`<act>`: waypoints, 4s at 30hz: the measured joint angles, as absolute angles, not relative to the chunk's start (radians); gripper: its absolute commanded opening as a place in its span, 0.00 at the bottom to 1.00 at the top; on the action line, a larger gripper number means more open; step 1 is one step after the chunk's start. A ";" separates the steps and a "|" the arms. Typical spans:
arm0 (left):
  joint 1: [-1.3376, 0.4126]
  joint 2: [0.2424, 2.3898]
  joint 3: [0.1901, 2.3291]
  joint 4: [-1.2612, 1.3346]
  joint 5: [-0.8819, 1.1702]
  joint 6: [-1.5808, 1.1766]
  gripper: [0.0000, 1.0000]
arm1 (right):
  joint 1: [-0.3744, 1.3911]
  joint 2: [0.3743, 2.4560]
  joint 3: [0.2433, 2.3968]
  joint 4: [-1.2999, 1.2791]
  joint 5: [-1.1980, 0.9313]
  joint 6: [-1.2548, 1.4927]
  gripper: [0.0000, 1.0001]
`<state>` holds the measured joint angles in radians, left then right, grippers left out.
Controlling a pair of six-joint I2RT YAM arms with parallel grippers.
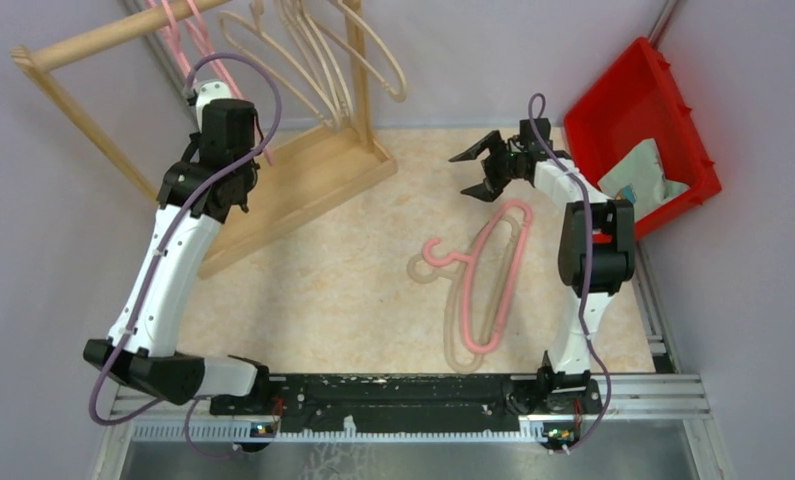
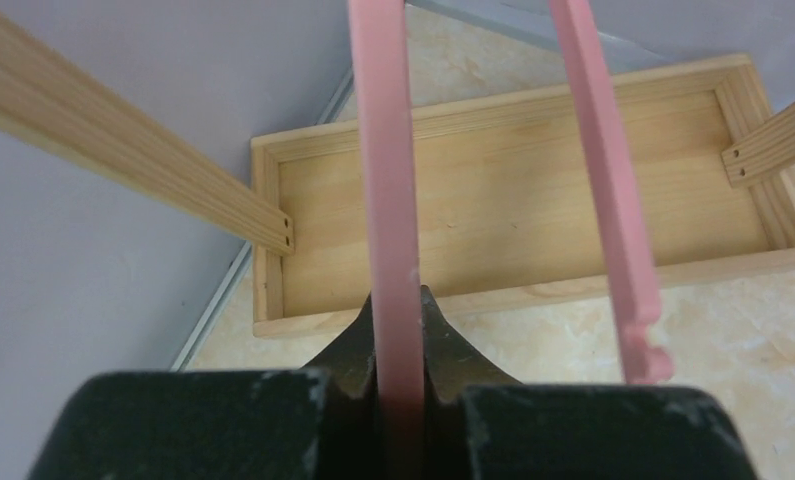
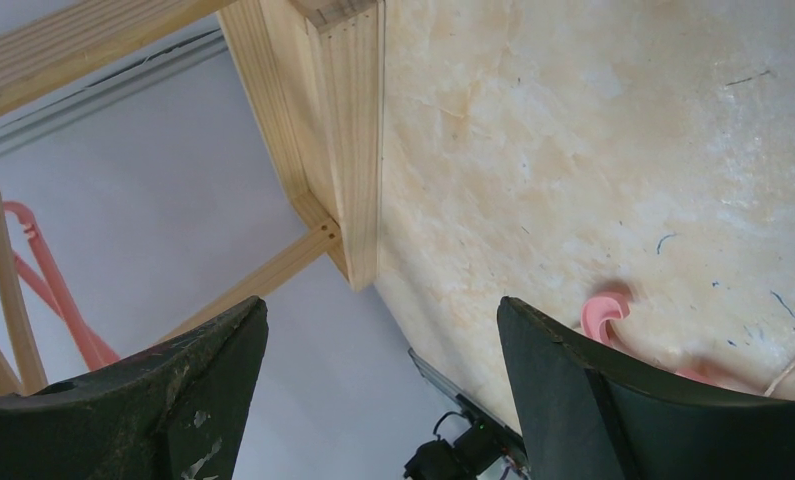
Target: Organize the hangers
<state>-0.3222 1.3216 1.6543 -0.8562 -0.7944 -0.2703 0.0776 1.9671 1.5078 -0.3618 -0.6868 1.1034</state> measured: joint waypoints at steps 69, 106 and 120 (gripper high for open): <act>-0.400 0.965 0.981 -0.422 0.198 -0.336 0.75 | 0.156 2.058 1.517 -0.715 -0.025 0.529 0.00; -0.532 1.204 0.720 0.155 0.490 -0.326 0.87 | 0.044 1.813 1.335 -0.007 -0.775 1.296 0.00; -0.532 1.315 0.720 0.306 0.607 -0.341 0.15 | 0.044 1.813 1.245 0.263 -0.833 1.528 0.00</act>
<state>-0.5316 1.3148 0.7200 0.3061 0.6067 -0.3412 0.0437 1.8130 1.2446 0.2626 -0.8333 1.5284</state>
